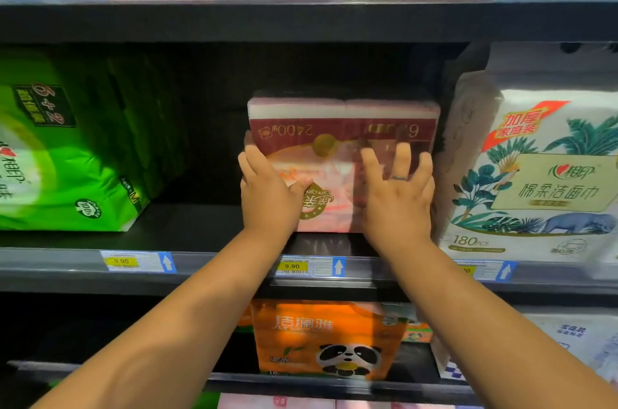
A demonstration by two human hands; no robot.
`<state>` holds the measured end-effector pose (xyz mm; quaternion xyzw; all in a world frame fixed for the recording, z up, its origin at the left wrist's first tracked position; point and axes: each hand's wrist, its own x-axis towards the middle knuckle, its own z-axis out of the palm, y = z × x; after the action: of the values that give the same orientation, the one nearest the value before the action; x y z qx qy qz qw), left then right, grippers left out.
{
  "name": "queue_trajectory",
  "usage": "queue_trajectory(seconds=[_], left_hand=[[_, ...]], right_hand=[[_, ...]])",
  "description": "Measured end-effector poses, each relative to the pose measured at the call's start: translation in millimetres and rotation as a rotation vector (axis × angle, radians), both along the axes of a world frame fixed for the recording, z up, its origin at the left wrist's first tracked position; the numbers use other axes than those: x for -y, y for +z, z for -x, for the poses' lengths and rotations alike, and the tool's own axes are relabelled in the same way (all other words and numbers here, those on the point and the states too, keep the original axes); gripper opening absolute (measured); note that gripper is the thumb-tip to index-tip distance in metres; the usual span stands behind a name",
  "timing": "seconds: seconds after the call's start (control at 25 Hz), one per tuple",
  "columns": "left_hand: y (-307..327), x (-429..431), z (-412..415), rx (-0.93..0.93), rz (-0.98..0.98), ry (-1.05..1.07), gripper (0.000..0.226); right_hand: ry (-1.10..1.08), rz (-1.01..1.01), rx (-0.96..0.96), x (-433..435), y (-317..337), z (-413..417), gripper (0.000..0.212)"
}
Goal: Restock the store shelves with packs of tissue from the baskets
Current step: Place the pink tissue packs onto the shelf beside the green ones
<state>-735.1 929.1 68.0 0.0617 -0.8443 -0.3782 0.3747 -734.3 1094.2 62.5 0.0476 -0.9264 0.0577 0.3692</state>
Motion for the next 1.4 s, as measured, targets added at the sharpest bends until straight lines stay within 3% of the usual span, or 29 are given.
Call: queue_trajectory(seconds=[0.44, 0.6, 0.72, 0.84, 1.08, 1.4], left_hand=[[5, 5, -13, 0.128, 0.111, -0.11, 0.096], [9, 23, -44, 0.206, 0.294, -0.138, 0.102], [3, 23, -75, 0.174, 0.52, -0.174, 0.09], [-4, 16, -105, 0.2, 0.624, -0.279, 0.078], [-50, -24, -160, 0.041, 0.716, -0.561, 0.067], [-141, -138, -193, 0.166, 0.825, -0.838, 0.061]], right_hand=[[-0.046, -0.023, 0.179, -13, 1, -14, 0.084], [-0.022, -0.004, 0.164, -15, 1, -35, 0.081], [0.011, 0.008, 0.087, -16, -5, -59, 0.064], [0.054, 0.081, -0.015, -21, -14, -93, 0.049], [-0.06, 0.1, 0.035, -63, -69, -171, 0.051], [-0.304, 0.052, 0.314, -159, -169, -268, 0.054]])
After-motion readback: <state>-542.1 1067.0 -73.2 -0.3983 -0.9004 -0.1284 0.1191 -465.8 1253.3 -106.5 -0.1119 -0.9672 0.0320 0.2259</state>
